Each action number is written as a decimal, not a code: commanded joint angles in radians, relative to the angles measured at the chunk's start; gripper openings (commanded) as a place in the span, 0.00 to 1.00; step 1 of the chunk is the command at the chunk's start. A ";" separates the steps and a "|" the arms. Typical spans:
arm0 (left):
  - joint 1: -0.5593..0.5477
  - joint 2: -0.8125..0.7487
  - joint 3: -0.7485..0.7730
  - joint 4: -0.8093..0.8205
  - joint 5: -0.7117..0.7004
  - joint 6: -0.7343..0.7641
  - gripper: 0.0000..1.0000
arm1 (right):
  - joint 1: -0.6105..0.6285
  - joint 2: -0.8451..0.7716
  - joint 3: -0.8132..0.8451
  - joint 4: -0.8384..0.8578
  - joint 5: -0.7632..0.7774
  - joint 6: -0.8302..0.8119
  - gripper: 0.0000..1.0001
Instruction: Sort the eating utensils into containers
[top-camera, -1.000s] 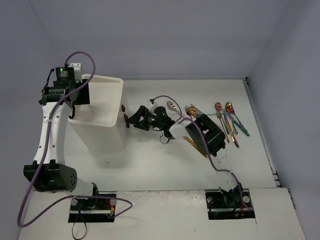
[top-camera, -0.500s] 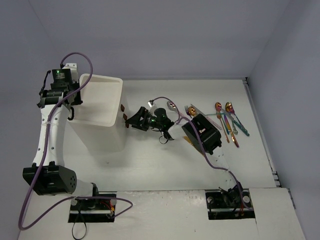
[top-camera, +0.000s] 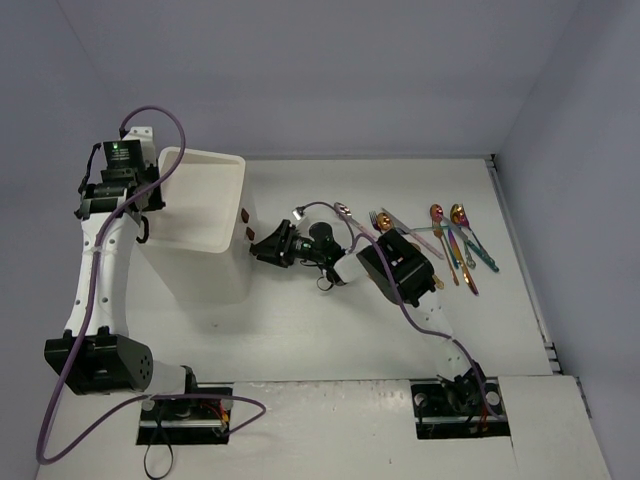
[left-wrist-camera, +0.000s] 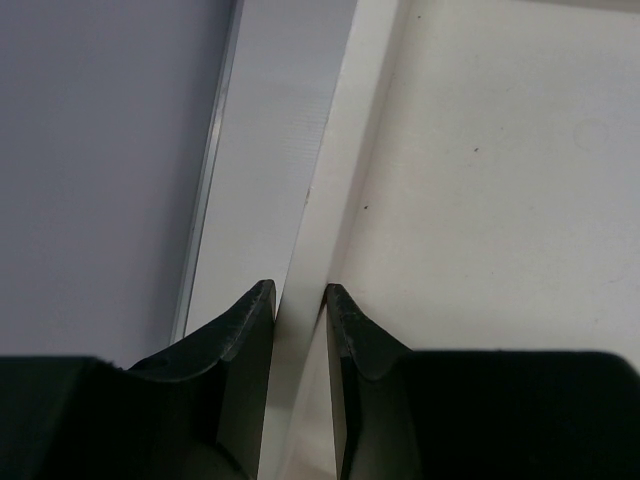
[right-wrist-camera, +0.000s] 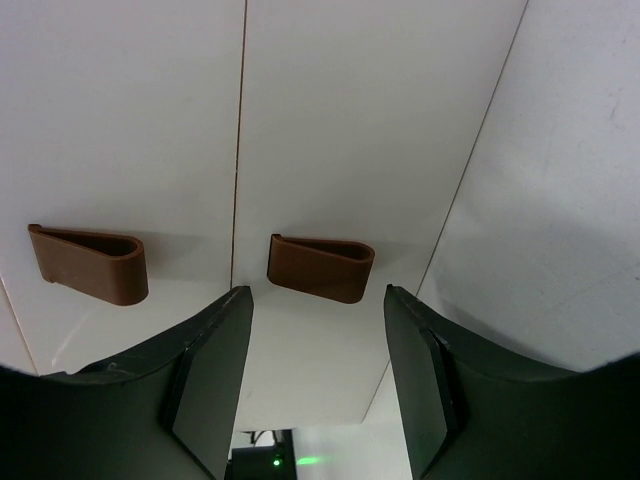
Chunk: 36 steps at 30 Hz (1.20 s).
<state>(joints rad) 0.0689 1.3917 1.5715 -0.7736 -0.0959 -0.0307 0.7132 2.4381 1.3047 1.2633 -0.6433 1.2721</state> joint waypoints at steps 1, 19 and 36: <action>-0.014 -0.026 -0.009 0.025 0.090 -0.058 0.09 | 0.043 -0.001 0.064 0.323 -0.054 0.045 0.52; -0.015 -0.039 -0.013 0.024 0.096 -0.057 0.03 | 0.030 0.042 0.138 0.492 -0.058 0.089 0.44; -0.014 -0.042 -0.019 0.023 0.096 -0.057 0.01 | 0.011 0.019 0.118 0.570 -0.057 0.067 0.01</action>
<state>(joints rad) 0.0753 1.3819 1.5574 -0.7609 -0.1047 -0.0327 0.7068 2.5031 1.3945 1.2941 -0.7167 1.3682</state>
